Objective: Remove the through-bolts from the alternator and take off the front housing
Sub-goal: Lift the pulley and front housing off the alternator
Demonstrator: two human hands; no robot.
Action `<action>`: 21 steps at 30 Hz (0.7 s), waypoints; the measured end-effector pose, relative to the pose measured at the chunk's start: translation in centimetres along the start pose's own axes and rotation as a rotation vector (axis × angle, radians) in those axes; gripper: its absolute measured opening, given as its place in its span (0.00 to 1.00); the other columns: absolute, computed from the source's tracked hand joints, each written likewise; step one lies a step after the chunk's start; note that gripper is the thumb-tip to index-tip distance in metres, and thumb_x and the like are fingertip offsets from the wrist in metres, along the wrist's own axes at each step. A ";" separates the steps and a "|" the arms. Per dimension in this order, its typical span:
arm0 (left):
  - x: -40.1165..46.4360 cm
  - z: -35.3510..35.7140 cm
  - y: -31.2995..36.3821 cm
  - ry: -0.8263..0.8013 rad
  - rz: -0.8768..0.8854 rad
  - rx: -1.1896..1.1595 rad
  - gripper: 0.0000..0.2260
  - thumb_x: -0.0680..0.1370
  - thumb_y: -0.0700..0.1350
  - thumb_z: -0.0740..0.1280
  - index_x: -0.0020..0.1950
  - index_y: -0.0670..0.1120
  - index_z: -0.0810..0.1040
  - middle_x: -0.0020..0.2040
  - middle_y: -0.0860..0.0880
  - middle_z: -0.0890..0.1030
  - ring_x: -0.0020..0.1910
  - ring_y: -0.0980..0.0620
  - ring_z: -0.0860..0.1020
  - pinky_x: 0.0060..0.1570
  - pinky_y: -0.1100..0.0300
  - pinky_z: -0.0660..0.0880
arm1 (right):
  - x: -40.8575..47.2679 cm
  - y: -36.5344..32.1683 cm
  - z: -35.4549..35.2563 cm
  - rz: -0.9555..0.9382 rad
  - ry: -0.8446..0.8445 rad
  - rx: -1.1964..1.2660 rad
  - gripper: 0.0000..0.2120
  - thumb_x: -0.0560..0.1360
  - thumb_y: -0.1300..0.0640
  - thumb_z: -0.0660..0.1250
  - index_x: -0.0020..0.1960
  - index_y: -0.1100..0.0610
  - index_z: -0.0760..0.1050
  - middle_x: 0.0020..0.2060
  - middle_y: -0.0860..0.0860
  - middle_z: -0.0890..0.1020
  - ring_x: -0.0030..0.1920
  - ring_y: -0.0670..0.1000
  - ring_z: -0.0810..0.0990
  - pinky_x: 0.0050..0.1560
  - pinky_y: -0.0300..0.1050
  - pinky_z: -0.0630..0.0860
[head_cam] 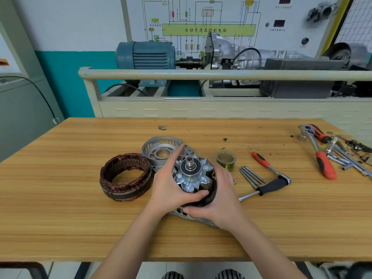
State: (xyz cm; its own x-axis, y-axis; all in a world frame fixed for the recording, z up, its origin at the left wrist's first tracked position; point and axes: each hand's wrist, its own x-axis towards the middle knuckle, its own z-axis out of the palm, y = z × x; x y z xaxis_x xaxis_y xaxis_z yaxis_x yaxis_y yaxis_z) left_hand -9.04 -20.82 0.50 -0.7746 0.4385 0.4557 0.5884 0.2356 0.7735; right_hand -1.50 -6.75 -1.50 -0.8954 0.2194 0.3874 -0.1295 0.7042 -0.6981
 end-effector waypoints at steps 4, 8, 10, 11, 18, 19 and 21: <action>-0.2 -0.1 -0.3 -0.049 0.015 0.013 0.53 0.56 0.61 0.79 0.76 0.55 0.59 0.68 0.60 0.72 0.66 0.62 0.71 0.65 0.57 0.71 | -0.2 0.1 0.0 -0.006 -0.002 0.008 0.54 0.50 0.33 0.76 0.71 0.40 0.56 0.61 0.25 0.59 0.64 0.32 0.57 0.61 0.37 0.62; -0.5 -0.3 -0.1 -0.151 0.006 0.029 0.57 0.55 0.64 0.79 0.76 0.61 0.52 0.69 0.67 0.65 0.68 0.66 0.67 0.65 0.63 0.68 | -0.5 0.6 -0.3 -0.004 -0.028 0.065 0.54 0.49 0.34 0.77 0.70 0.37 0.54 0.62 0.25 0.57 0.65 0.31 0.56 0.61 0.33 0.59; -0.7 -0.3 -0.1 -0.166 -0.001 0.031 0.57 0.55 0.64 0.79 0.76 0.62 0.50 0.70 0.67 0.65 0.69 0.64 0.67 0.67 0.60 0.67 | -0.5 0.8 -0.5 -0.009 -0.048 0.091 0.54 0.49 0.37 0.79 0.68 0.33 0.52 0.61 0.24 0.56 0.64 0.26 0.54 0.58 0.28 0.56; -0.7 -0.3 0.0 -0.169 -0.004 0.031 0.58 0.54 0.64 0.79 0.76 0.62 0.49 0.69 0.67 0.65 0.69 0.63 0.67 0.67 0.58 0.67 | -0.5 0.9 -0.7 -0.010 -0.061 0.097 0.54 0.50 0.39 0.80 0.66 0.32 0.52 0.62 0.25 0.57 0.63 0.25 0.53 0.58 0.27 0.56; -1.0 -0.2 0.5 -0.164 -0.016 0.047 0.59 0.53 0.66 0.77 0.77 0.56 0.51 0.67 0.68 0.64 0.69 0.61 0.67 0.68 0.55 0.68 | -0.1 1.4 -1.1 -0.015 -0.107 0.106 0.53 0.52 0.44 0.84 0.66 0.32 0.53 0.66 0.36 0.63 0.65 0.31 0.56 0.61 0.31 0.57; -1.0 -0.2 0.5 -0.160 -0.018 0.055 0.59 0.53 0.66 0.77 0.77 0.56 0.51 0.67 0.67 0.65 0.69 0.60 0.67 0.68 0.55 0.68 | -0.1 1.5 -1.1 -0.012 -0.106 0.112 0.53 0.53 0.45 0.84 0.66 0.33 0.53 0.66 0.37 0.63 0.66 0.33 0.57 0.62 0.34 0.57; -1.0 -0.2 0.6 -0.152 -0.021 0.069 0.59 0.53 0.67 0.77 0.77 0.56 0.52 0.67 0.66 0.65 0.69 0.60 0.67 0.68 0.55 0.68 | -0.2 1.6 -1.1 -0.005 -0.107 0.125 0.53 0.53 0.45 0.84 0.67 0.33 0.53 0.66 0.38 0.63 0.66 0.35 0.57 0.64 0.38 0.58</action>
State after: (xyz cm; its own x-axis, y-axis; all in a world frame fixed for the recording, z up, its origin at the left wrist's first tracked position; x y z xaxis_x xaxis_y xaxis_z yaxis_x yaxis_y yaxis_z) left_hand -7.96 -21.31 0.56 -0.7460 0.5576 0.3640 0.5911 0.3026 0.7477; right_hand -1.08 -4.91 -1.97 -0.9339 0.1381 0.3297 -0.1804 0.6143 -0.7682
